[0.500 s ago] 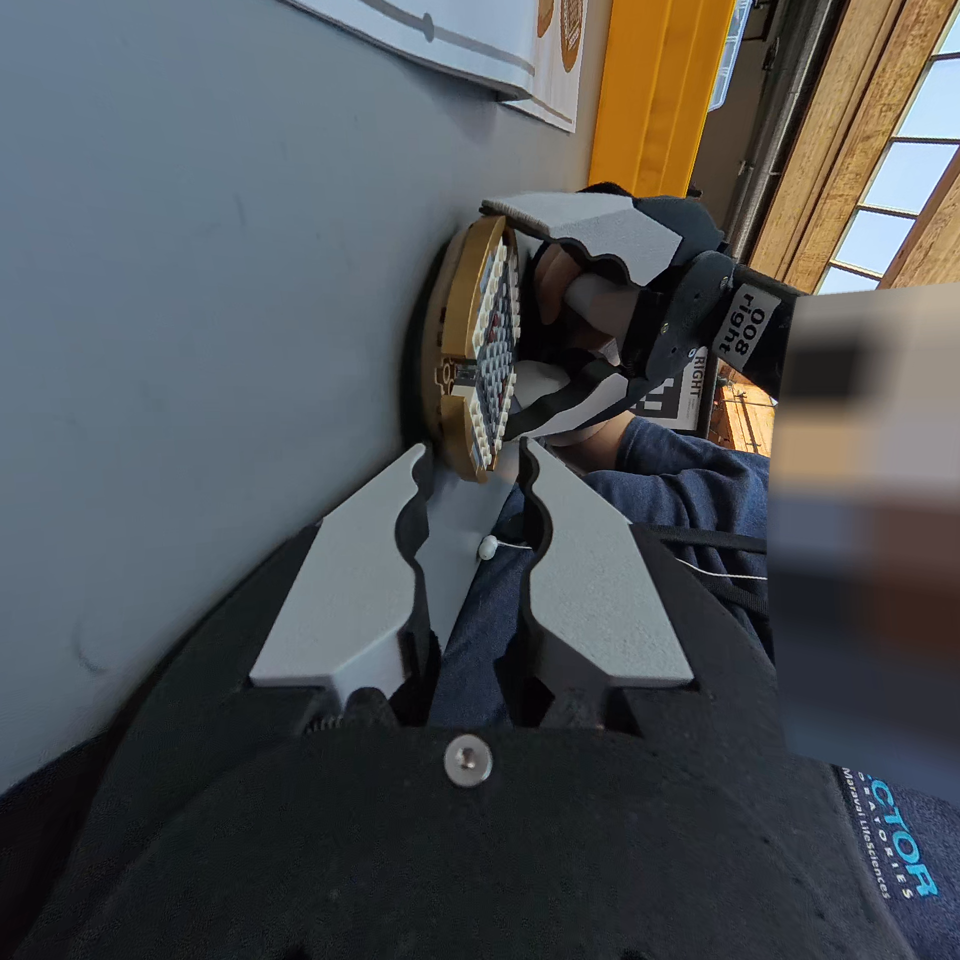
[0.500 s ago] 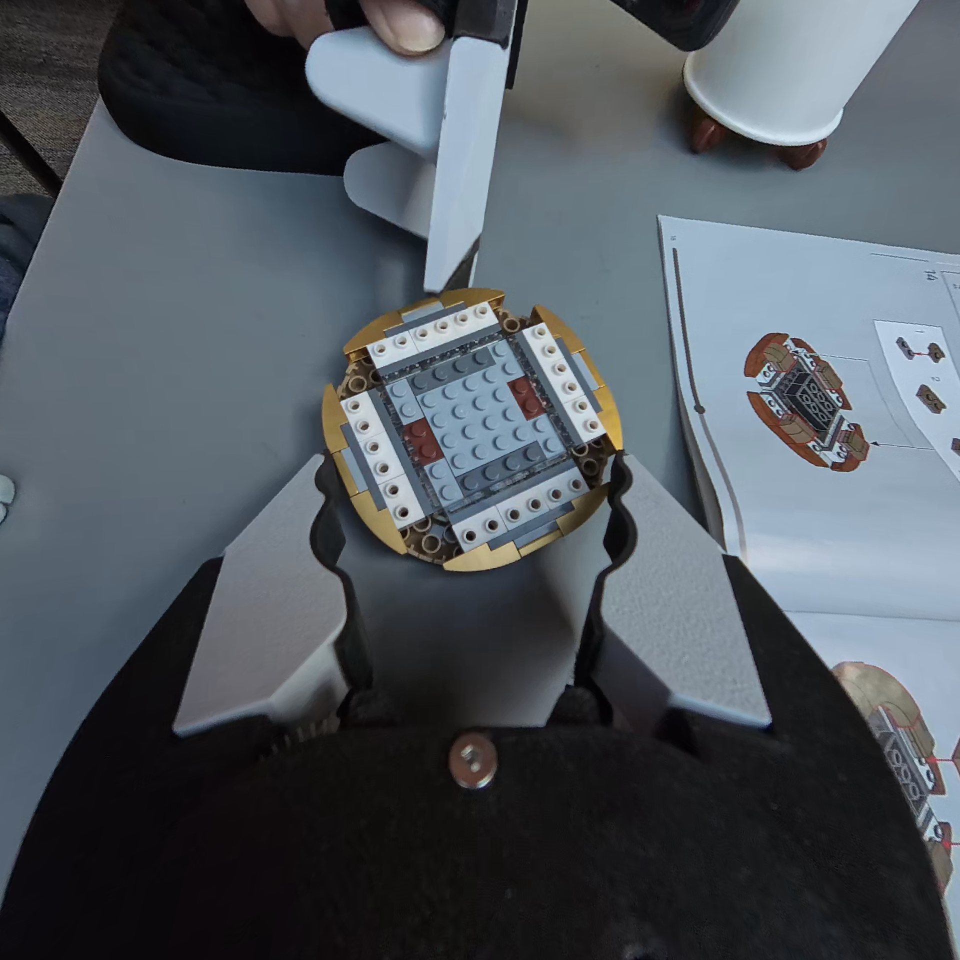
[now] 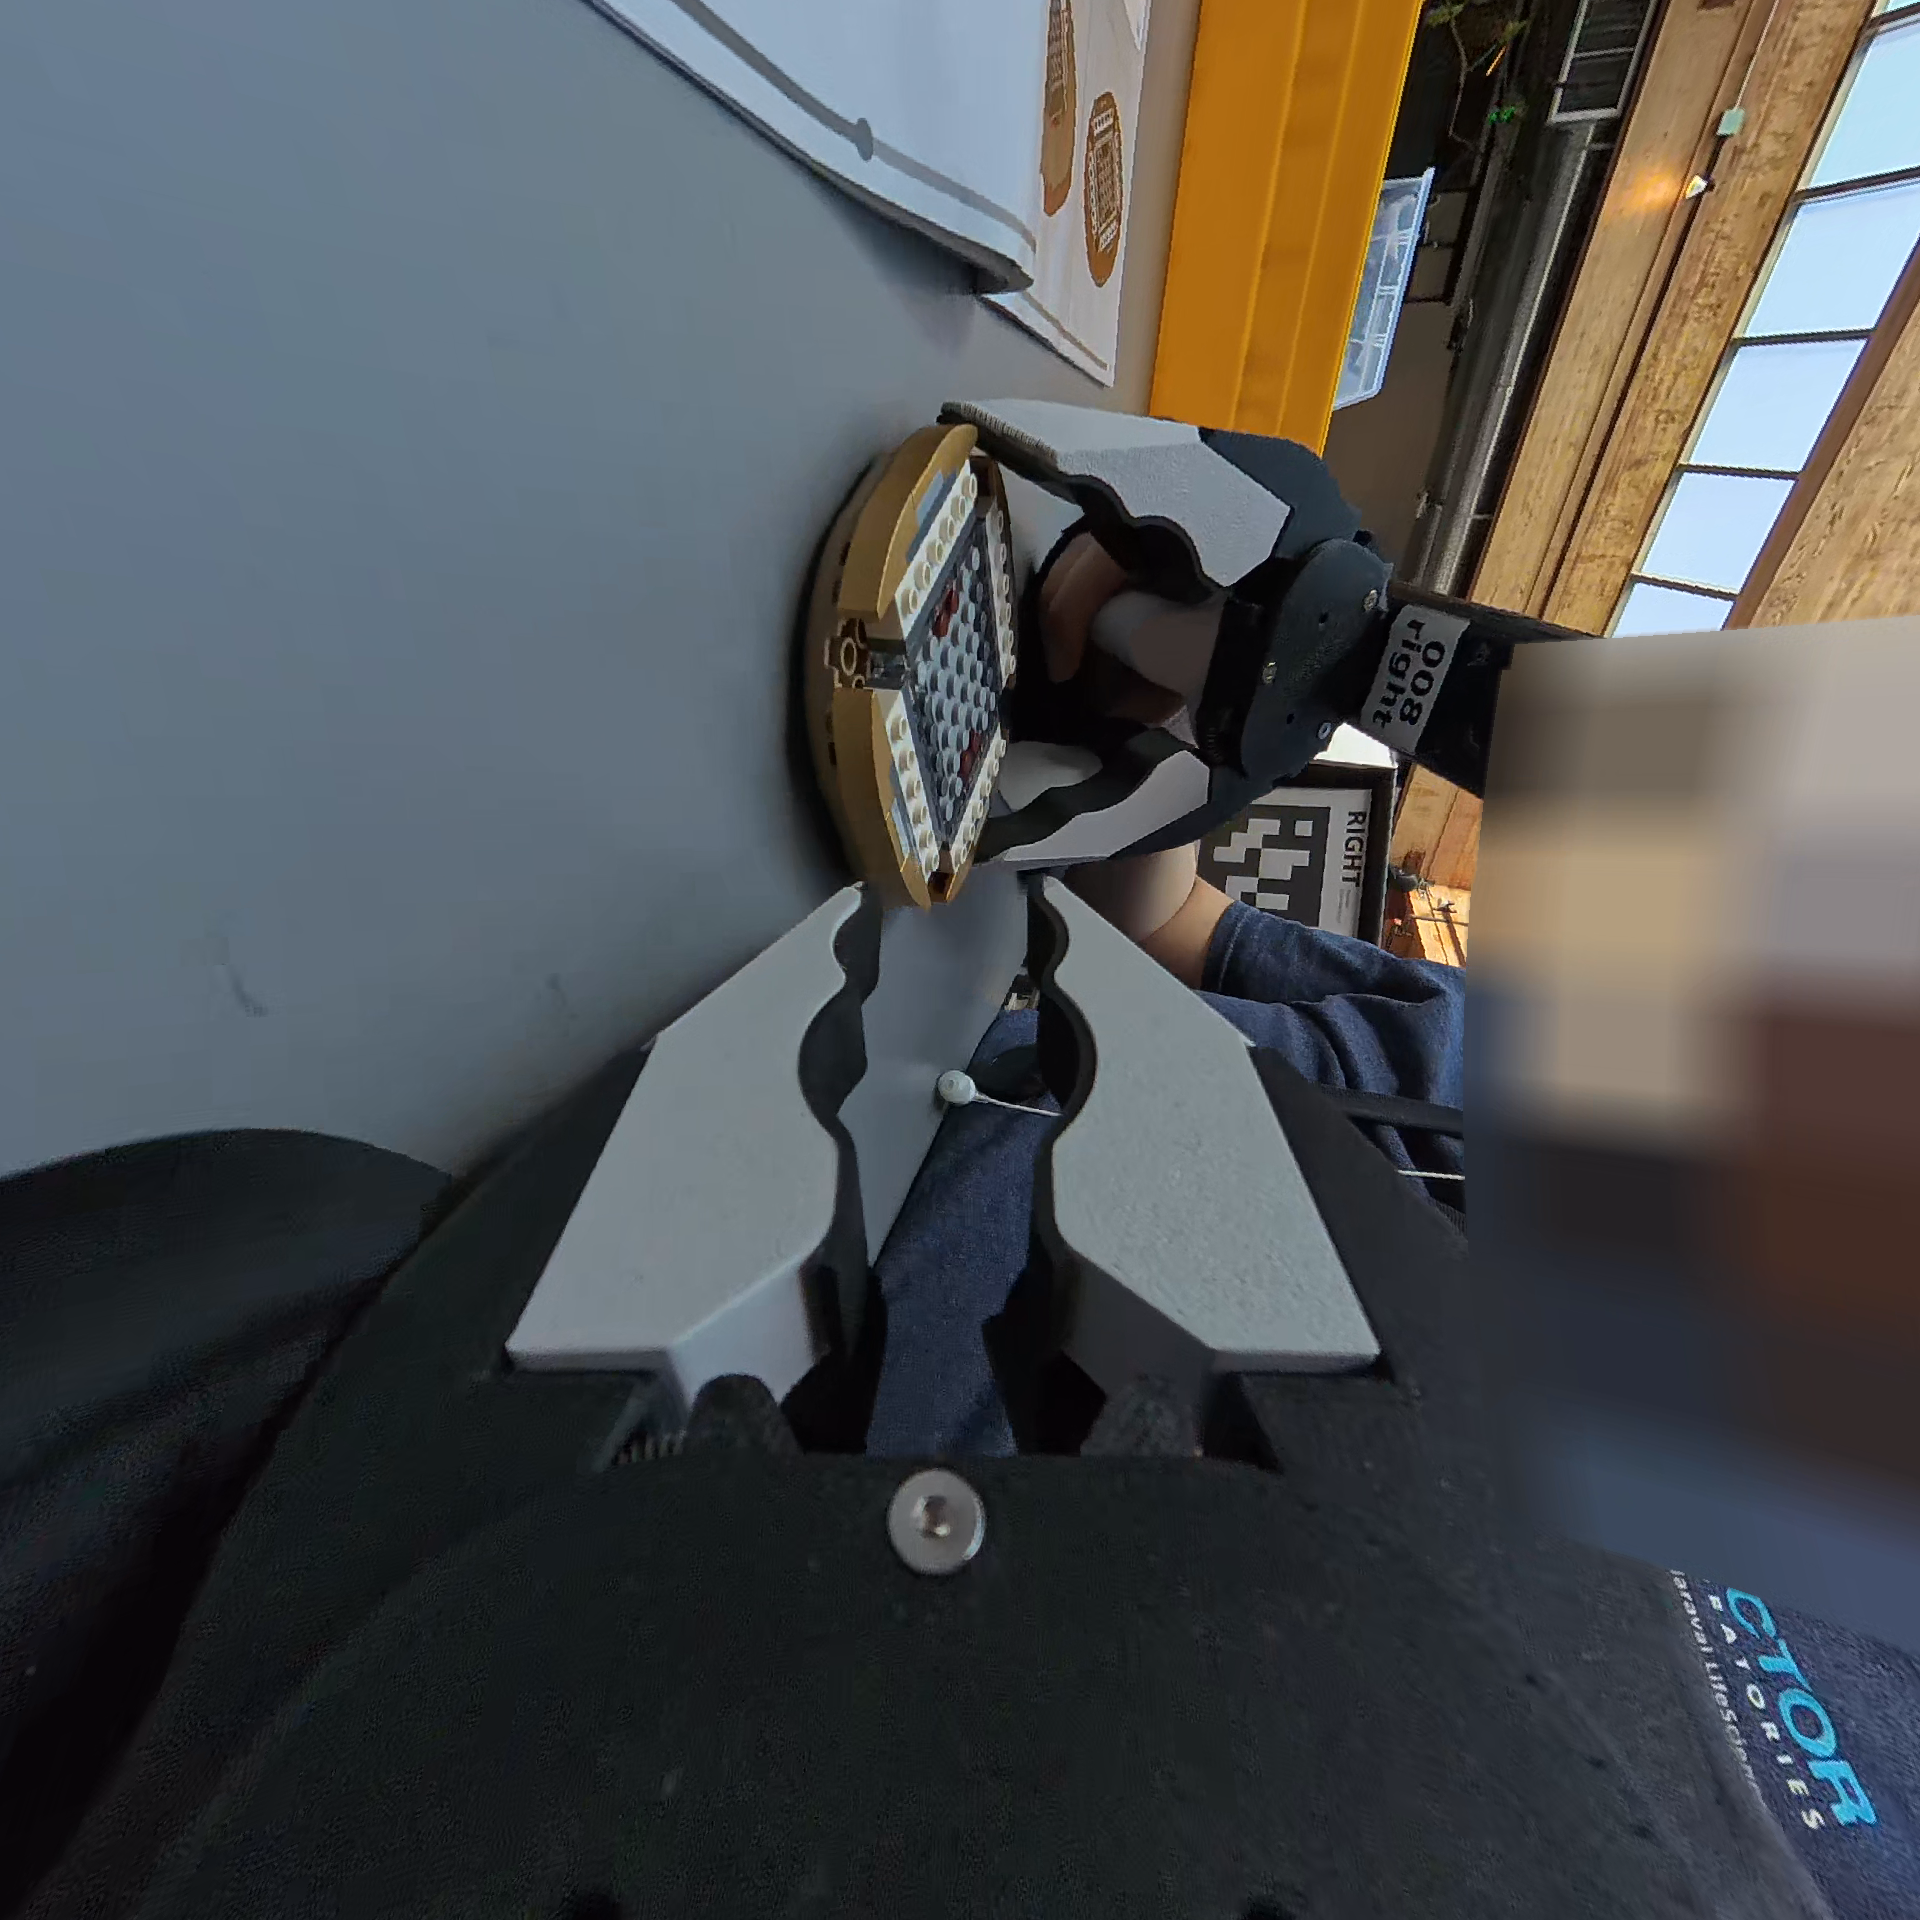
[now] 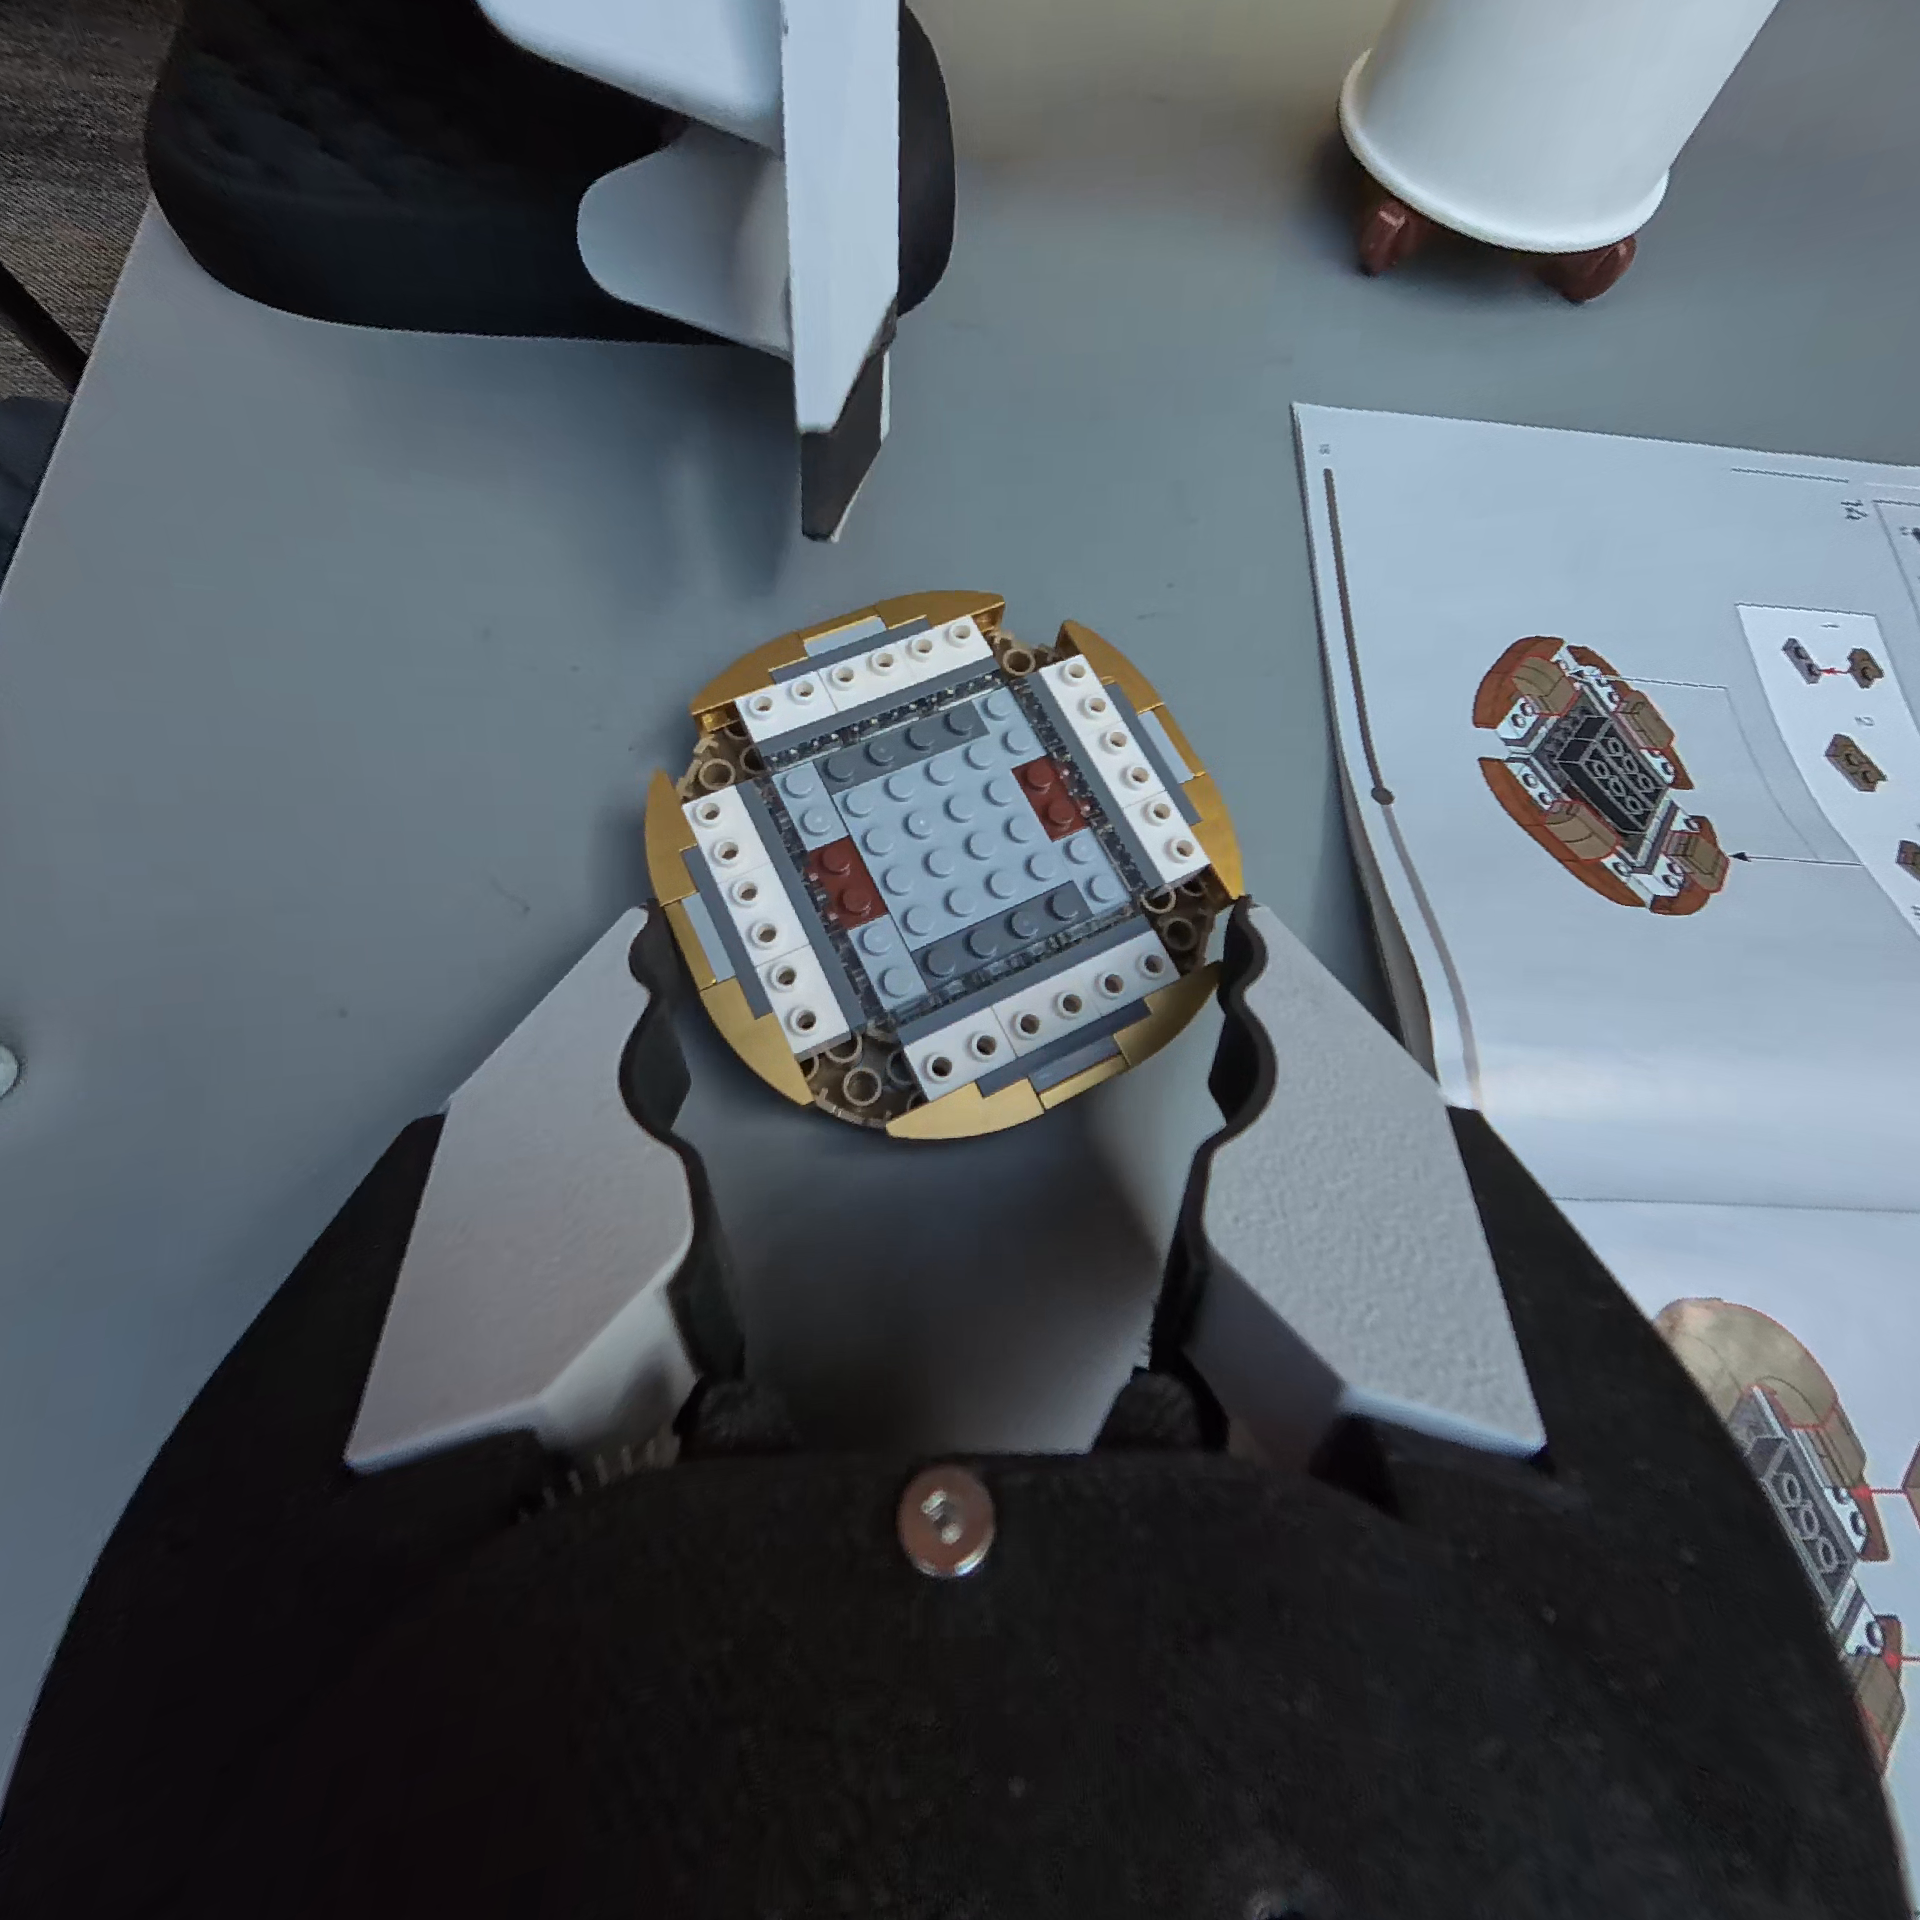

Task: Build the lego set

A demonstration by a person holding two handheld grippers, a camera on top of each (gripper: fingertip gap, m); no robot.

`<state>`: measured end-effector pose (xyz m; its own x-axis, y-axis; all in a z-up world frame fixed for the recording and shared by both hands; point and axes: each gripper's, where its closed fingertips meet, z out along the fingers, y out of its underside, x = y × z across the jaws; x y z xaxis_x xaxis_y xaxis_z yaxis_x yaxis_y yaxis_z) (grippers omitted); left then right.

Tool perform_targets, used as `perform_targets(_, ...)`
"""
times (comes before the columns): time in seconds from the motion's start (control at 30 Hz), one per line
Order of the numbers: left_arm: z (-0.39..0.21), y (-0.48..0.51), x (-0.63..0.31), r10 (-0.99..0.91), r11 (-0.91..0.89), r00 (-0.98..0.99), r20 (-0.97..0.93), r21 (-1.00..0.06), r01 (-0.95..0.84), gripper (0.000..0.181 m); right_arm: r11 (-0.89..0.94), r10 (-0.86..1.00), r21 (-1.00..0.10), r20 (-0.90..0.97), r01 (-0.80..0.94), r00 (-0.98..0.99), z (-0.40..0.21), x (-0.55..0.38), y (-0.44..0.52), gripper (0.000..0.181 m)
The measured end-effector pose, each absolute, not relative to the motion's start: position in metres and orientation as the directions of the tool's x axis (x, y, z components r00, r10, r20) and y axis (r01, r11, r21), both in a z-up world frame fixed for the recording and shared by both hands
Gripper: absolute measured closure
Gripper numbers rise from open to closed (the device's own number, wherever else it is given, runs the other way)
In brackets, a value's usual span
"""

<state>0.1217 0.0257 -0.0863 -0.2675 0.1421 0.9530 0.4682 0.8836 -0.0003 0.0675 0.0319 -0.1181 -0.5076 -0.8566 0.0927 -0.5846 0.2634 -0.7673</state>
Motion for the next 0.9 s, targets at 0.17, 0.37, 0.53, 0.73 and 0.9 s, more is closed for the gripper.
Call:
perform_targets(0.17, -0.075, 0.021, 0.124, 0.095, 0.923, -0.196, 0.976, -0.012, 0.384, 0.156, 0.264, -0.855, -0.769, 0.092, -0.582, -0.510, -0.118, 0.067, 0.032, 0.078)
perform_targets(0.37, -0.061, 0.020, 0.132, 0.097, 0.938, -0.143, 0.985, -0.043, 0.343, 0.155, 0.232, -0.850, -0.813, 0.098, -0.534, -0.517, -0.107, 0.068, 0.030, 0.070)
perform_targets(0.53, -0.044, 0.010, 0.145, 0.210, 0.938, -0.150, 0.966, -0.156, 0.309, 0.154, 0.191, -0.844, -0.930, 0.007, -0.314, -0.537, -0.068, 0.068, 0.027, 0.063)
perform_targets(0.73, 0.001, -0.024, 0.169, 0.551, 0.832, -0.192, 0.812, -0.516, 0.202, 0.156, -0.007, -0.705, -0.990, 0.106, -0.143, -0.701, -0.009, 0.029, 0.009, 0.075)
perform_targets(0.9, 0.052, -0.090, 0.228, 0.797, 0.480, -0.461, 0.391, -0.872, 0.091, 0.150, -0.106, -0.514, -0.983, 0.185, -0.152, -0.837, 0.010, -0.017, -0.003, 0.107)
